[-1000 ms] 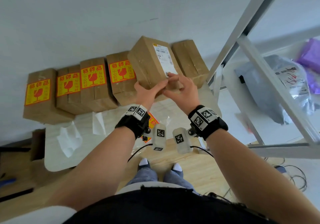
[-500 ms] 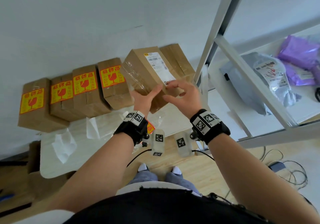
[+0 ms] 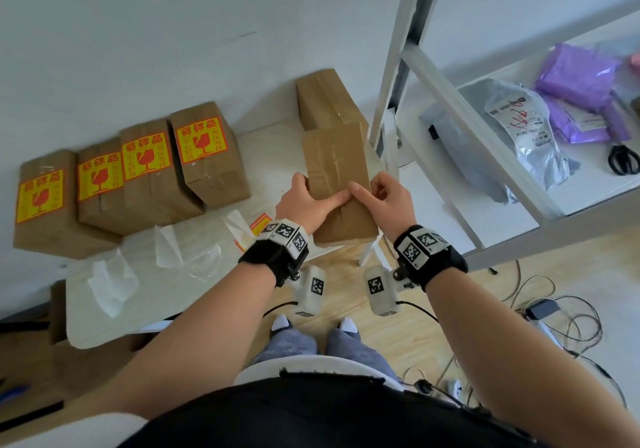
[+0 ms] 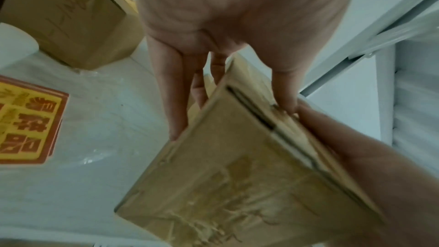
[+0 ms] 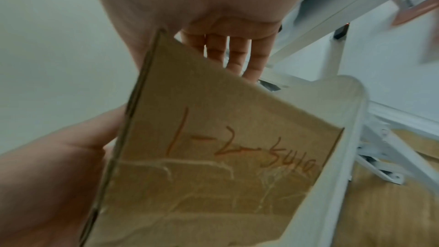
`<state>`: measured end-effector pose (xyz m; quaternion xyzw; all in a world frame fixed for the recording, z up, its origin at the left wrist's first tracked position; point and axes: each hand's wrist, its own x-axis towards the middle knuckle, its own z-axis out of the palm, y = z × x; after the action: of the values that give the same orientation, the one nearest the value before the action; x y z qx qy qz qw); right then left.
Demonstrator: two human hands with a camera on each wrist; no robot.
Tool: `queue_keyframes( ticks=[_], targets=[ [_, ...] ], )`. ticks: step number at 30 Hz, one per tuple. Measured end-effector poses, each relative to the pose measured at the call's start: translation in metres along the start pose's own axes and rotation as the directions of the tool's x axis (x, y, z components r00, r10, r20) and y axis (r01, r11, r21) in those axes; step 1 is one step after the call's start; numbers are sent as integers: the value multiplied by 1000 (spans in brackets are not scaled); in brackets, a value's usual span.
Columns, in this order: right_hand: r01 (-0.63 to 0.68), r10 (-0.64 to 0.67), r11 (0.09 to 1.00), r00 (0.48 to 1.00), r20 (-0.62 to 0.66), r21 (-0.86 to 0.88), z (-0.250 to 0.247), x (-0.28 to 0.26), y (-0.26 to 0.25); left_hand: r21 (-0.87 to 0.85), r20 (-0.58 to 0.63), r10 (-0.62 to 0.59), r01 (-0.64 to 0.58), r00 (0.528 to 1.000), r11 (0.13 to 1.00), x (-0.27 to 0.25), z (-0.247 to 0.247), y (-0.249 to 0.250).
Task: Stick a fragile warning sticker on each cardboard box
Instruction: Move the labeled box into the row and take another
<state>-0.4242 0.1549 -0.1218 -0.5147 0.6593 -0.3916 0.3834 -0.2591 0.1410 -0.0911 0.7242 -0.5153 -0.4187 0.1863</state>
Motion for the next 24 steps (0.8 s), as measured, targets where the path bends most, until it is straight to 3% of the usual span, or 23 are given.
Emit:
queue_keyframes(
  ticks=[5, 10, 16, 19, 21, 24],
  targets=[
    [-92, 93, 989, 996, 4, -114, -1, 3, 27, 98, 33, -23, 20, 999, 995, 14, 25, -4],
    [-147, 155, 980, 987, 46, -136, 2, 11, 40, 65, 64, -23, 19, 998, 998, 27, 50, -10],
    [-167, 166, 974, 986, -15, -152, 2, 16, 39, 21, 99, 36, -38, 994, 999, 31, 58, -19],
    [-112, 93, 956, 992, -84, -271, 5, 17, 30, -9, 58, 9, -8, 998, 1000, 34, 48, -28],
    [-7, -46, 930, 990, -137, -368, 11, 17, 15, -57, -35, -64, 62, 997, 996, 38, 34, -41],
    [159, -213, 923, 969, -122, -352, 28, 18, -15, -62, -188, -165, 156, 968, 986, 42, 7, -69]
  ],
)
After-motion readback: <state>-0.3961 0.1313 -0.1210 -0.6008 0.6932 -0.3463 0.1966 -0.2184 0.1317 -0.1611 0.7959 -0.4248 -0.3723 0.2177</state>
